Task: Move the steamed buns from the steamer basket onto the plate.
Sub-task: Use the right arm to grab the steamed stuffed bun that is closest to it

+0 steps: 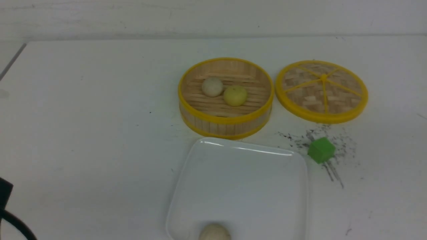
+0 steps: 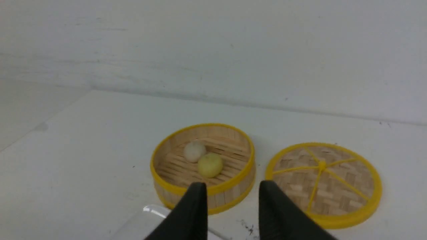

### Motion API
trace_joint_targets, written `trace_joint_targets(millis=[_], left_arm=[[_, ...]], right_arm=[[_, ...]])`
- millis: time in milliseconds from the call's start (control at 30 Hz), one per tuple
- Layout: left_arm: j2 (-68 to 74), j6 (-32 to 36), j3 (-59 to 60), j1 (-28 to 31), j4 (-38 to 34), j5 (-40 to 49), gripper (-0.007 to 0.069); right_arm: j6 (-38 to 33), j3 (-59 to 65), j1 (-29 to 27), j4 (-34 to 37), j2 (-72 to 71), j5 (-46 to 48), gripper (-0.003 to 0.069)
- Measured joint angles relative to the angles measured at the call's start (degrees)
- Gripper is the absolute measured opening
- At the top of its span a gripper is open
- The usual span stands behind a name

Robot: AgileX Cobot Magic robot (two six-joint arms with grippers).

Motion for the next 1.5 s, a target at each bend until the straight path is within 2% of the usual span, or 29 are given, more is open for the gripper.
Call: trace_joint_targets(millis=[100, 133, 233, 333, 400, 433, 633, 700, 800, 900, 1000, 1200, 1500], left_arm=[[0.0, 2.2, -1.7, 0.0, 0.8, 3.2, 0.0248], [0.0, 3.8, -2.4, 0.0, 1.4, 5.8, 0.0256], [0.0, 5.2, -2.6, 0.0, 1.9, 9.4, 0.0269], [0.0, 5.8, -2.6, 0.0, 2.1, 10.4, 0.0277], [0.0, 6.4, -2.6, 0.0, 2.1, 10.5, 0.0279], [0.0, 8.0, -2.6, 0.0, 2.1, 10.7, 0.0281], [0.0, 11.1, -2.7, 0.0, -1.5, 10.9, 0.0283], [0.0, 11.4, -2.7, 0.0, -5.1, 11.1, 0.0283], [0.0, 12.9, -2.7, 0.0, -6.1, 11.8, 0.0283], [0.0, 16.7, -2.7, 0.0, -7.1, 12.4, 0.0283], [0.0, 18.1, -2.8, 0.0, -8.2, 12.6, 0.0283], [0.0, 18.8, -2.8, 0.0, -8.7, 13.2, 0.0283], [0.0, 19.6, -2.8, 0.0, -8.8, 13.5, 0.0283]], right_arm=[[0.0, -6.5, 0.0, -0.1, 7.5, 1.4, 0.0242], [0.0, -13.5, 0.0, 0.2, 15.4, 5.2, 0.0243], [-0.1, -23.2, 0.0, 1.8, 25.5, 12.8, 0.0258], [-0.9, -34.8, 0.0, 4.9, 37.2, 23.0, 0.029], [-1.1, -38.6, 0.0, 6.1, 41.0, 25.6, 0.0299], [-1.9, -45.0, 0.4, 8.1, 47.6, 27.9, 0.0307], [-5.2, -59.5, 3.0, 8.7, 64.4, 28.3, 0.0308], [-5.4, -66.2, 5.9, 7.3, 73.9, 28.3, 0.0308], [-5.5, -70.7, 8.4, 4.9, 80.6, 28.3, 0.0308], [-5.7, -79.1, 12.4, -5.1, 91.5, 28.5, 0.0308], [-5.4, -84.3, 13.3, -9.5, 97.7, 28.6, 0.0308], [-6.9, -88.9, 13.4, -9.1, 105.4, 28.5, 0.0325], [-12.1, -89.2, 15.0, -4.1, 107.8, 28.5, 0.0471]])
